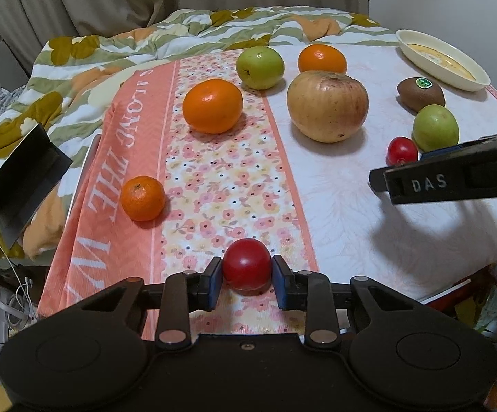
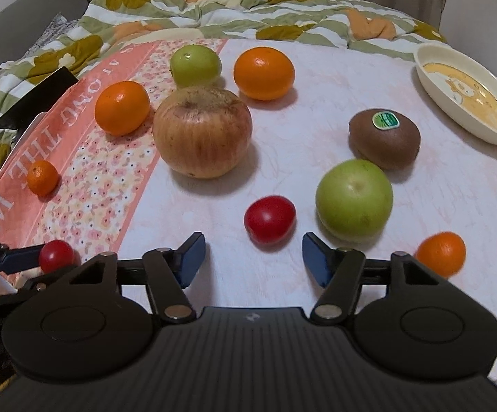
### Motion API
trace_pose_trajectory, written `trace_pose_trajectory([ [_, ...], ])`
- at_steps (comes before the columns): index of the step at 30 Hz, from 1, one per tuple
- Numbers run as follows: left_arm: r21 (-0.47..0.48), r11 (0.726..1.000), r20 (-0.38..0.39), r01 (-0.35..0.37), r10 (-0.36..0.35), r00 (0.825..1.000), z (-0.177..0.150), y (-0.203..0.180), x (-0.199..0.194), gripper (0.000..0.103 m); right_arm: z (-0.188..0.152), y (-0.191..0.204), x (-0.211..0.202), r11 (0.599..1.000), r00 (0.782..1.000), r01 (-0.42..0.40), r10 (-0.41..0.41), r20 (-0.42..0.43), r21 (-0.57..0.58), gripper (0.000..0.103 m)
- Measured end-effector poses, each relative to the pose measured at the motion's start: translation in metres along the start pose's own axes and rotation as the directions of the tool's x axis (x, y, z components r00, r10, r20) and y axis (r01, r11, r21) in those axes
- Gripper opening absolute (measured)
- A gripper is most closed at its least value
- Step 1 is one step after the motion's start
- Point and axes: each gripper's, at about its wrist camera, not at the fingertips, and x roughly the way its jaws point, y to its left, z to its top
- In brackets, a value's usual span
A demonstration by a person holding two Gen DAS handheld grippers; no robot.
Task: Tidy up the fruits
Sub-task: 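Grasp a red tomato with the left tool while the right tool grasps another red tomato, then carry both held tomatoes up toward the white cartoon bowl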
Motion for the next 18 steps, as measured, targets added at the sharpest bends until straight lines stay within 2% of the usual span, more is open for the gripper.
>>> trace_pose_trajectory([
  [4, -0.017, 1.0, -0.002, 0.002, -0.002, 1.0, 0.0, 0.001, 0.0, 0.034, 0.003, 0.001, 0.004, 1.0, 1.0, 0.011, -0.011, 0.015, 0.002, 0.065],
  [6, -0.021, 1.0, -0.003, 0.0, 0.0, 1.0, -0.001, 0.002, -0.001, 0.034, 0.004, 0.001, 0.005, 1.0, 1.0, 0.022, -0.022, 0.022, -0.002, 0.058],
  [7, -0.022, 1.0, -0.004, -0.001, 0.0, 1.0, -0.001, 0.002, -0.001, 0.034, 0.004, 0.001, 0.005, 1.0, 0.999, 0.028, -0.028, 0.026, -0.005, 0.048],
  [8, -0.023, 1.0, -0.004, 0.0, 0.0, 1.0, -0.001, 0.001, -0.002, 0.034, 0.005, 0.001, 0.005, 1.0, 0.999, 0.026, -0.026, 0.029, -0.006, 0.046],
  [18, -0.063, 0.998, 0.024, 0.013, -0.012, 1.0, 0.003, 0.004, -0.02, 0.034, 0.005, 0.0, -0.019, 1.0, 0.999, 0.008, -0.009, 0.053, 0.018, 0.045],
])
